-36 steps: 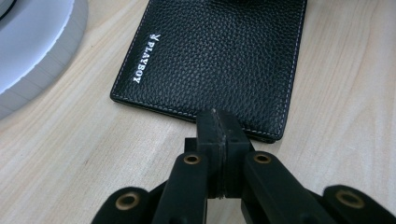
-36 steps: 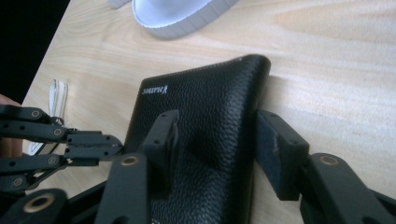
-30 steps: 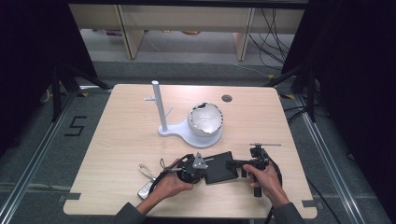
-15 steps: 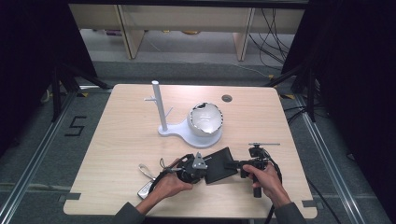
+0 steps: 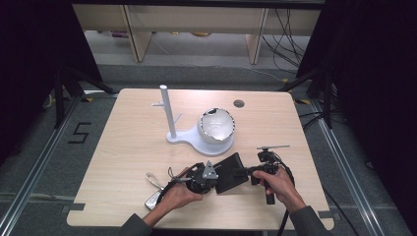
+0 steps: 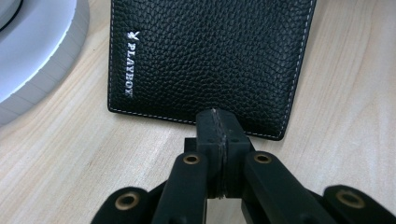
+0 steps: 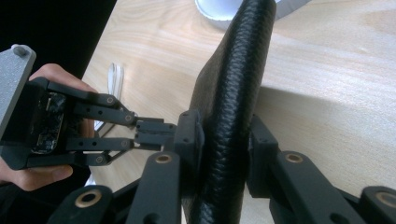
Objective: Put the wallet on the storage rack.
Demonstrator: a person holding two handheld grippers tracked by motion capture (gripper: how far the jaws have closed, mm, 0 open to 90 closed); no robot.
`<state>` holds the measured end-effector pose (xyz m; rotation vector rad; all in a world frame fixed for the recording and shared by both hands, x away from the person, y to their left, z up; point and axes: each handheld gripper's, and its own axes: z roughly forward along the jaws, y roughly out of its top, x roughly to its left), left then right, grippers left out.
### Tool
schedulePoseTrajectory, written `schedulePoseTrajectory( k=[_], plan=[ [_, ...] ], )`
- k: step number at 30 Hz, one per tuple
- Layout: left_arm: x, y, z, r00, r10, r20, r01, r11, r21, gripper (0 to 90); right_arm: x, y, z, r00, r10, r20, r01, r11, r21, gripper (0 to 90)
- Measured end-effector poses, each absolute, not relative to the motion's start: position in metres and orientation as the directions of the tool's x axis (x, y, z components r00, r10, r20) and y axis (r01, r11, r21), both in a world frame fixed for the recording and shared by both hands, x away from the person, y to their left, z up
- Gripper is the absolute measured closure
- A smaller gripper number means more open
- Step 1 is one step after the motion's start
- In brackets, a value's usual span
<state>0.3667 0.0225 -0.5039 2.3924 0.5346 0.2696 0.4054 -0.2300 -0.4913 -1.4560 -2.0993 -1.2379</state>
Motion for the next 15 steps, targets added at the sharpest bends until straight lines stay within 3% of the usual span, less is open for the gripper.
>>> schedulePoseTrajectory(
  k=[15],
  plan=[
    [0.366, 0.024, -0.502, 0.891, 0.452, 0.052, 0.311, -0.689, 0.655, 87.8, 0.407, -0.223, -0.476, -0.448, 0.608, 0.655, 0.881, 0.176, 0.439, 76.2]
  ],
)
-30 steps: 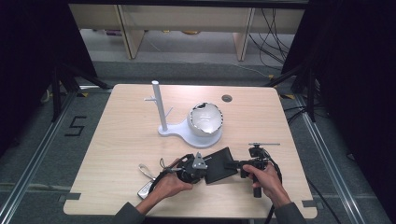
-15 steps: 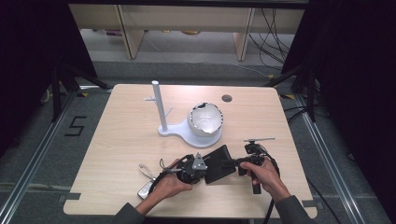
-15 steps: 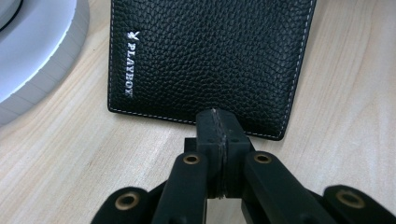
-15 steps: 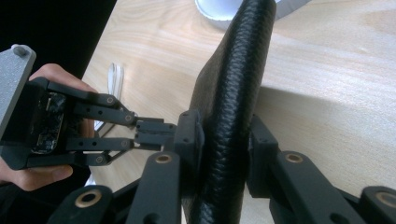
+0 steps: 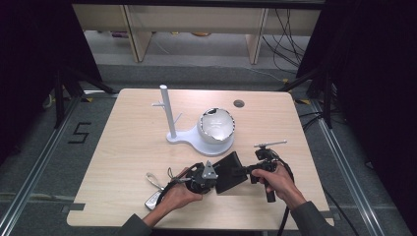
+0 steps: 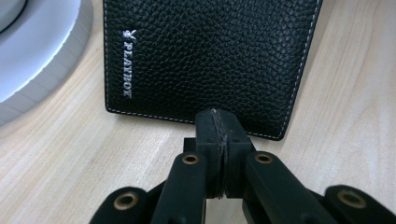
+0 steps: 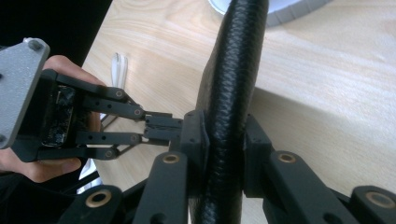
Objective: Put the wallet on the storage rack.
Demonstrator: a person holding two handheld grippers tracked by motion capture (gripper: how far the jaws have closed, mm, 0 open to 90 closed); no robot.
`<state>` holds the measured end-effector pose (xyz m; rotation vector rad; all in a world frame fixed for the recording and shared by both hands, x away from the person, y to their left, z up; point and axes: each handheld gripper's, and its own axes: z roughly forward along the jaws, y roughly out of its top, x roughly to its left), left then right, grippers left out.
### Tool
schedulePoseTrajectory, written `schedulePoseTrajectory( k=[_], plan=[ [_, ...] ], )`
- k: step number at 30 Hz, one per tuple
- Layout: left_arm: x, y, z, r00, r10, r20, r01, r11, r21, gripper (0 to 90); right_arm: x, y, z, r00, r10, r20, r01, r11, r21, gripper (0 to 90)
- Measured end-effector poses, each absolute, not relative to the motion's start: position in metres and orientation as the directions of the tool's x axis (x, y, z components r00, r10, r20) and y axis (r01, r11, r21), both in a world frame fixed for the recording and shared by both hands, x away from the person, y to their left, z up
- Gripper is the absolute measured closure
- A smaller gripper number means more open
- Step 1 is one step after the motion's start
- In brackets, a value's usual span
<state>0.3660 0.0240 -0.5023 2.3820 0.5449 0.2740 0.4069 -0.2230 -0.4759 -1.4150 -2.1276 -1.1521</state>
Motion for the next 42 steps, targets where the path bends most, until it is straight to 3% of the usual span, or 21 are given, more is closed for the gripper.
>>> schedulePoseTrajectory(
  k=[5, 8, 14, 30, 32, 33, 42],
  plan=[
    [0.366, 0.031, -0.495, 0.880, 0.474, -0.004, 0.345, -0.634, 0.692, 84.5, 0.410, -0.221, -0.465, -0.477, 0.607, 0.636, 0.865, 0.198, 0.460, 77.0],
    [0.361, 0.040, -0.483, 0.885, 0.465, -0.016, 0.340, -0.622, 0.706, 79.6, 0.414, -0.221, -0.460, -0.528, 0.597, 0.604, 0.829, 0.208, 0.519, 77.3],
    [0.352, 0.077, -0.463, 0.863, 0.502, -0.053, 0.378, -0.573, 0.727, 65.7, 0.415, -0.226, -0.441, -0.526, 0.594, 0.608, 0.823, 0.178, 0.539, 77.3],
    [0.319, 0.169, -0.457, 0.803, 0.594, -0.048, 0.456, -0.560, 0.692, 37.0, 0.429, -0.246, -0.405, -0.536, 0.604, 0.590, 0.792, 0.119, 0.599, 77.2],
    [0.315, 0.174, -0.458, 0.806, 0.590, -0.047, 0.455, -0.567, 0.687, 35.2, 0.431, -0.246, -0.405, -0.545, 0.609, 0.577, 0.781, 0.119, 0.613, 77.2],
    [0.312, 0.178, -0.460, 0.797, 0.602, -0.048, 0.464, -0.559, 0.687, 34.7, 0.433, -0.245, -0.399, -0.504, 0.617, 0.604, 0.810, 0.094, 0.579, 77.2],
    [0.296, 0.200, -0.464, 0.763, 0.643, -0.069, 0.500, -0.519, 0.693, 28.4, 0.450, -0.254, -0.381, -0.536, 0.632, 0.560, 0.758, 0.069, 0.648, 77.2]
  ],
)
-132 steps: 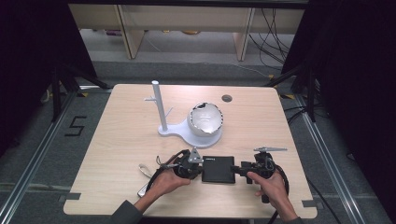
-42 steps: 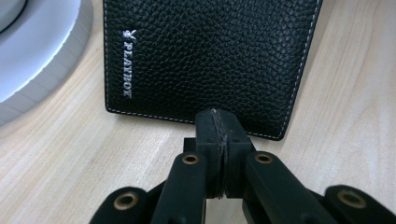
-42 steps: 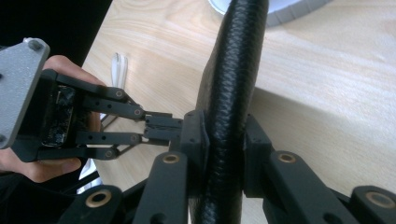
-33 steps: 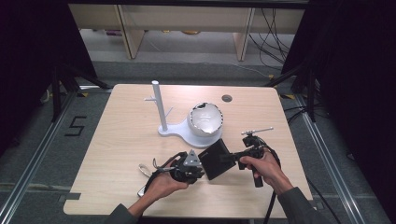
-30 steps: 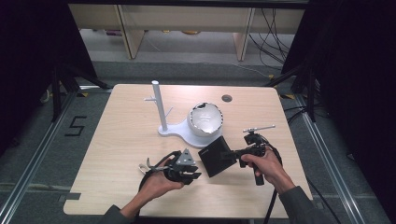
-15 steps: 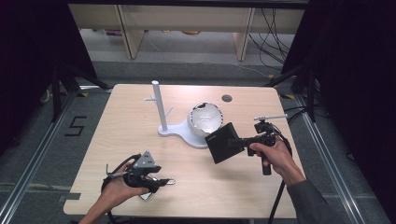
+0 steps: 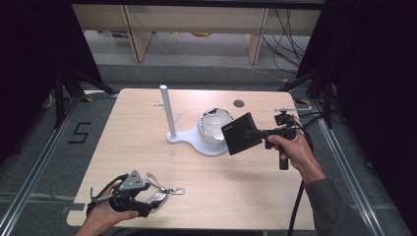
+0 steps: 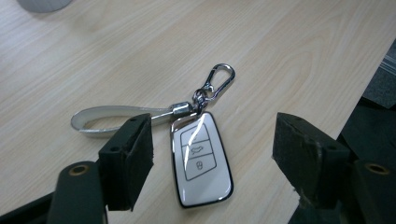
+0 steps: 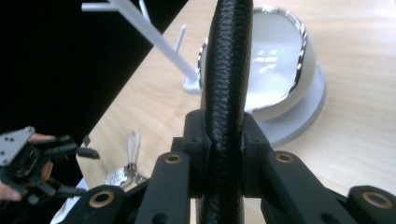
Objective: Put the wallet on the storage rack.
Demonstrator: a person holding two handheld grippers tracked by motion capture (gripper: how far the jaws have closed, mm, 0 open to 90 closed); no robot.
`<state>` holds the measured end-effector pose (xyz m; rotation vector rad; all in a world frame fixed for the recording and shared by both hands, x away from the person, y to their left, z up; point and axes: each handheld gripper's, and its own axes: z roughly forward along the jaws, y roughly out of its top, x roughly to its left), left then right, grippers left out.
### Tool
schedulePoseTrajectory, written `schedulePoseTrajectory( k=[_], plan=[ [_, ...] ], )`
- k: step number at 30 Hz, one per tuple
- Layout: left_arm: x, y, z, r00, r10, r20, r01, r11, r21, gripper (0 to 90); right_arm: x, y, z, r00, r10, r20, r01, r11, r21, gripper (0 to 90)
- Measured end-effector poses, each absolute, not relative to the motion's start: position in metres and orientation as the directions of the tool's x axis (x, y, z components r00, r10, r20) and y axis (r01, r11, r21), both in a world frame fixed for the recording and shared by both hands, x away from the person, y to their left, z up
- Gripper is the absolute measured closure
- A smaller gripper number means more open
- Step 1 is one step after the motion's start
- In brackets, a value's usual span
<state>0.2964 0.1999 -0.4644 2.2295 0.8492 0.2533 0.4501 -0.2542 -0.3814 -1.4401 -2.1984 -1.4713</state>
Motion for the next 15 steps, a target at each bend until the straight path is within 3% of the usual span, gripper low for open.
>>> schedulePoseTrajectory(
  k=[4, 15],
  plan=[
    [0.293, 0.209, -0.465, 0.747, 0.662, -0.066, 0.514, -0.511, 0.689, 26.6, 0.456, -0.256, -0.371, -0.495, 0.640, 0.588, 0.782, 0.033, 0.622, 77.2],
    [0.290, 0.215, -0.474, 0.724, 0.687, -0.062, 0.537, -0.504, 0.677, 25.2, 0.481, -0.256, -0.372, -0.498, 0.664, 0.558, 0.759, 0.023, 0.650, 77.2]
  ],
)
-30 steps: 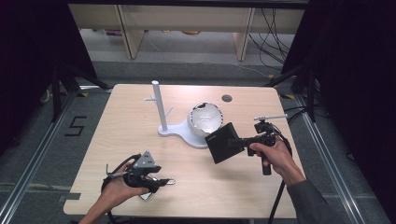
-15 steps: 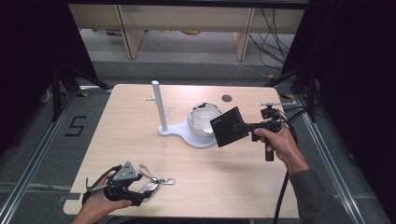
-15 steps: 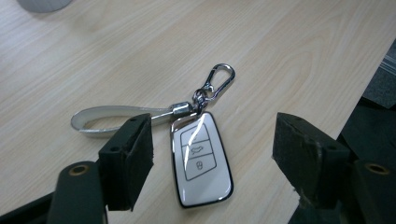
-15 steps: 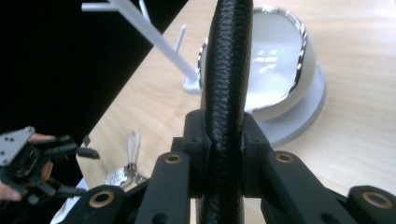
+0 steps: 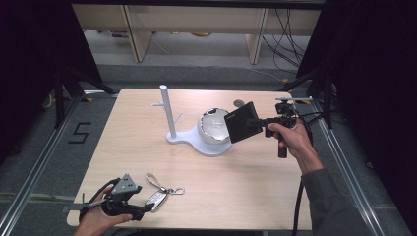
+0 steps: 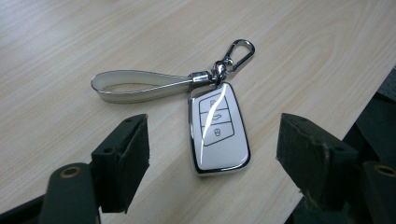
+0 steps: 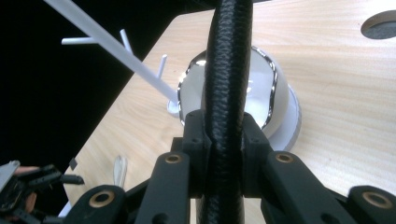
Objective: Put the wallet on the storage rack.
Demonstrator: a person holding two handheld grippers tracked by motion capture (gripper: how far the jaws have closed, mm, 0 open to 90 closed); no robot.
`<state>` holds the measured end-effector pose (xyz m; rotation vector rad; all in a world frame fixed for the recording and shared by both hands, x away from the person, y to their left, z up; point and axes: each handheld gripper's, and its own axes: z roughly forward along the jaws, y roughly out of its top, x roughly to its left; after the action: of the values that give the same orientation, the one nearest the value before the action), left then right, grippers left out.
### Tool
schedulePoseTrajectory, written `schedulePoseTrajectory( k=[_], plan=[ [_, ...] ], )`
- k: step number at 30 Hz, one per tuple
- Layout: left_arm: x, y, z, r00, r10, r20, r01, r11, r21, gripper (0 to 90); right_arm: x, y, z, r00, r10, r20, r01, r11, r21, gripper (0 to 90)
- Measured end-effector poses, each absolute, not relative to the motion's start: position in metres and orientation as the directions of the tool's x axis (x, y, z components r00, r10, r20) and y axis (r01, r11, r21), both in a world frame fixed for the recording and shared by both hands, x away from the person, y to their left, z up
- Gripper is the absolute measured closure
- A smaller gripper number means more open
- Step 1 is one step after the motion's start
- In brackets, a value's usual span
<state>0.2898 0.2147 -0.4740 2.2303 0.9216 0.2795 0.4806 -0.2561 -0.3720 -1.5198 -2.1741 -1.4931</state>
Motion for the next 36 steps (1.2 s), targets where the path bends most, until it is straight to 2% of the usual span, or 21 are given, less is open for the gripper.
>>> schedulePoseTrajectory(
  k=[15, 22, 23, 24, 27, 28, 30, 31, 33, 36],
  plan=[
    [0.288, 0.216, -0.474, 0.732, 0.679, -0.057, 0.528, -0.512, 0.677, 25.2, 0.510, -0.234, -0.382, -0.452, 0.696, 0.557, 0.780, 0.005, 0.626, 77.2],
    [0.288, 0.218, -0.474, 0.731, 0.681, -0.053, 0.528, -0.514, 0.676, 25.2, 0.518, -0.223, -0.385, -0.419, 0.703, 0.574, 0.805, -0.004, 0.593, 77.2],
    [0.288, 0.219, -0.474, 0.734, 0.677, -0.055, 0.527, -0.517, 0.674, 25.2, 0.518, -0.220, -0.384, -0.394, 0.700, 0.596, 0.825, -0.017, 0.565, 77.2],
    [0.287, 0.219, -0.474, 0.729, 0.682, -0.060, 0.533, -0.510, 0.675, 25.0, 0.523, -0.218, -0.388, -0.421, 0.718, 0.554, 0.800, 0.006, 0.600, 77.1],
    [0.287, 0.219, -0.475, 0.732, 0.679, -0.058, 0.530, -0.513, 0.675, 24.9, 0.526, -0.213, -0.391, -0.420, 0.721, 0.551, 0.805, 0.015, 0.593, 77.1],
    [0.287, 0.219, -0.475, 0.732, 0.679, -0.060, 0.532, -0.513, 0.674, 24.8, 0.526, -0.210, -0.391, -0.389, 0.720, 0.575, 0.824, -0.007, 0.566, 77.1],
    [0.287, 0.219, -0.475, 0.729, 0.683, -0.056, 0.532, -0.513, 0.674, 24.8, 0.529, -0.208, -0.395, -0.421, 0.729, 0.540, 0.802, 0.021, 0.597, 77.1],
    [0.286, 0.218, -0.475, 0.729, 0.682, -0.059, 0.533, -0.511, 0.675, 24.8, 0.529, -0.205, -0.394, -0.392, 0.727, 0.564, 0.826, 0.009, 0.563, 77.0],
    [0.286, 0.219, -0.475, 0.734, 0.677, -0.054, 0.529, -0.521, 0.669, 24.8, 0.533, -0.203, -0.399, -0.420, 0.736, 0.531, 0.805, 0.031, 0.593, 77.0],
    [0.286, 0.219, -0.475, 0.736, 0.675, -0.054, 0.528, -0.522, 0.670, 24.7, 0.535, -0.198, -0.404, -0.424, 0.738, 0.526, 0.807, 0.043, 0.589, 77.0]
  ],
)
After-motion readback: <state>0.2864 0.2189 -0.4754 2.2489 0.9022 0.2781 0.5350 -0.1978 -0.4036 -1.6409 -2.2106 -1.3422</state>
